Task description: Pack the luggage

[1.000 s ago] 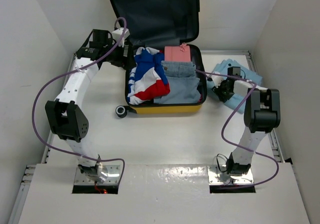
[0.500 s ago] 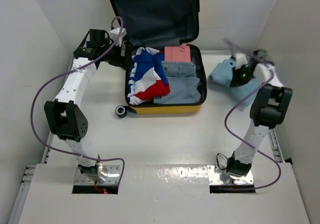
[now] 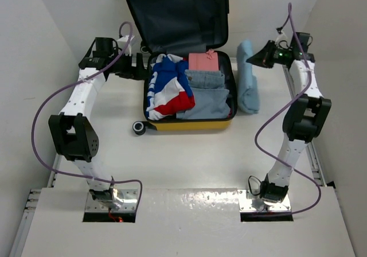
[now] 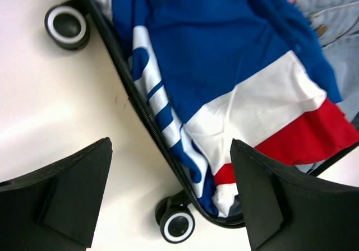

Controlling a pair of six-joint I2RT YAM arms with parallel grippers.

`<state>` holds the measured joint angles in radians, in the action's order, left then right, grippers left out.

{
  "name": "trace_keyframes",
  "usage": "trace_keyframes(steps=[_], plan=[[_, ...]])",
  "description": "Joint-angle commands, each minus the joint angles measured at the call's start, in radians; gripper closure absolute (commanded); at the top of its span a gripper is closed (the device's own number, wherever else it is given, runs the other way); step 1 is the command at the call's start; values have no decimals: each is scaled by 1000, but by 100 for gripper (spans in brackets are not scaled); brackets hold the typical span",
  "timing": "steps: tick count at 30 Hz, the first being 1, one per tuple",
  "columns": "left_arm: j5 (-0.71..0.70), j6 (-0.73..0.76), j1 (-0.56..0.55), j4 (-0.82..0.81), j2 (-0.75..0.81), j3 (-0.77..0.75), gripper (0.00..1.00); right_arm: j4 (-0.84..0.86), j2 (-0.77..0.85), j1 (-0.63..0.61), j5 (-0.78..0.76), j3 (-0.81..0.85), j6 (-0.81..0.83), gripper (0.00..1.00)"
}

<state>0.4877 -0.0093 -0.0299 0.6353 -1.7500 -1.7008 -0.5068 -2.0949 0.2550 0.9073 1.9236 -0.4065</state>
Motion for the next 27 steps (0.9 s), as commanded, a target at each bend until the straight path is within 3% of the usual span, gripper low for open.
trace_keyframes(steps=[1, 4, 10, 19, 27], plan=[[40, -9, 33, -28, 53, 30, 11, 356, 110, -36, 162, -40, -392, 100], [51, -18, 51, -39, 73, 52, 11, 564, 99, -43, 156, -20, -598, 100], [80, -27, 82, -49, 92, 93, 11, 774, 78, -59, 136, 67, -843, 100], [118, -49, 122, -69, 132, 138, 11, 768, 118, -131, 120, 134, -867, 100], [129, -49, 153, -79, 167, 184, 11, 702, 136, -299, 97, 121, -810, 100]])
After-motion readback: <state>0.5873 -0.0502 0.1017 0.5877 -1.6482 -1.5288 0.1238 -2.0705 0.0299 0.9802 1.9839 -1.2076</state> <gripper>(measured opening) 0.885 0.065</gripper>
